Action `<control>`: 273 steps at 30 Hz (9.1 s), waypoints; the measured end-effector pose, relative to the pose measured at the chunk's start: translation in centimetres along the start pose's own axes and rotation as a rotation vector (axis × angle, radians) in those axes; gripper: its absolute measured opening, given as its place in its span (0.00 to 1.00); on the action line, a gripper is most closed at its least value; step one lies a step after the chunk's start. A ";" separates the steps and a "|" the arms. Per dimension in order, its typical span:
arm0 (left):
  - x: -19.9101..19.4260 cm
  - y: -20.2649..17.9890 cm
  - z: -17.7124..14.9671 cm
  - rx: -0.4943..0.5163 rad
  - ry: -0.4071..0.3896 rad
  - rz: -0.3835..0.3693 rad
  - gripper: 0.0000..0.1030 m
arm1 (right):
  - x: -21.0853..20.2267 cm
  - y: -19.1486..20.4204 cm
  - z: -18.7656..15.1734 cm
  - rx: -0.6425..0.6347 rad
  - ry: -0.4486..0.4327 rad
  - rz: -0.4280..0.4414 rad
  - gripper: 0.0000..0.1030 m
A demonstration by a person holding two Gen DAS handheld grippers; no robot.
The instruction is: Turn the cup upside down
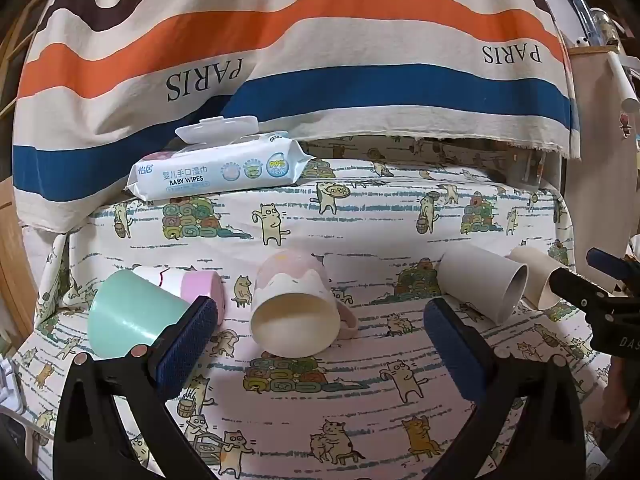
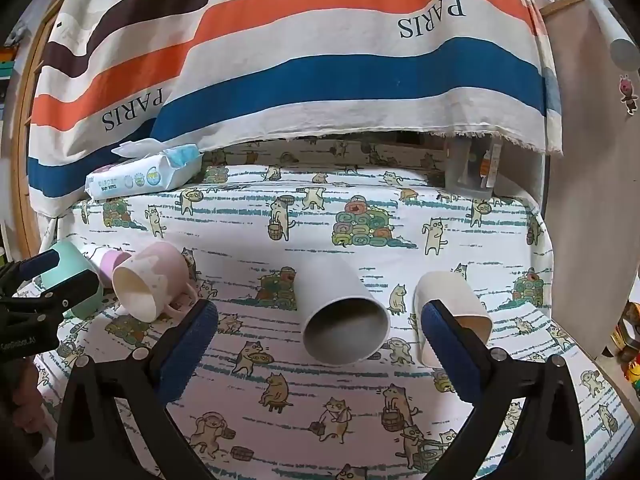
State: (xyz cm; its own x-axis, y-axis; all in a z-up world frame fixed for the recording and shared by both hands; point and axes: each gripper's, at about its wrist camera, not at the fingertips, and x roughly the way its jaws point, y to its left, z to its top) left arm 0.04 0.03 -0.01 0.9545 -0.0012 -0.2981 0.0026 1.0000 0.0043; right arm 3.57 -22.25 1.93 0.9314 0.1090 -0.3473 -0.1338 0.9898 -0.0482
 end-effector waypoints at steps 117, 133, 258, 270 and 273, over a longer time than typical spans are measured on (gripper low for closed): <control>6.0 -2.6 8.5 -0.063 0.167 -0.068 0.99 | 9.3 -4.7 6.5 0.058 0.348 0.116 0.99; 10.5 -0.3 5.5 -0.117 0.262 -0.106 0.99 | 20.4 -1.3 1.7 -0.052 0.625 0.114 0.90; 17.9 -9.5 1.2 -0.331 0.917 -0.274 0.75 | 9.0 -7.0 -0.2 0.116 0.370 -0.003 0.99; 13.8 -9.6 5.8 -0.192 0.660 -0.302 0.74 | 7.8 -6.9 0.3 0.200 0.322 0.209 0.98; 13.6 -9.8 5.8 -0.170 0.637 -0.300 0.74 | 8.1 -6.2 0.1 0.173 0.344 0.234 0.98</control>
State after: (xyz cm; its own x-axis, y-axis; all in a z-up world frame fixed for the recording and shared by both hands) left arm 14.68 -9.86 1.44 0.5609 -0.3244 -0.7617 0.1408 0.9440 -0.2983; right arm 12.00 -27.54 -0.47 0.7123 0.3243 -0.6225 -0.2422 0.9460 0.2157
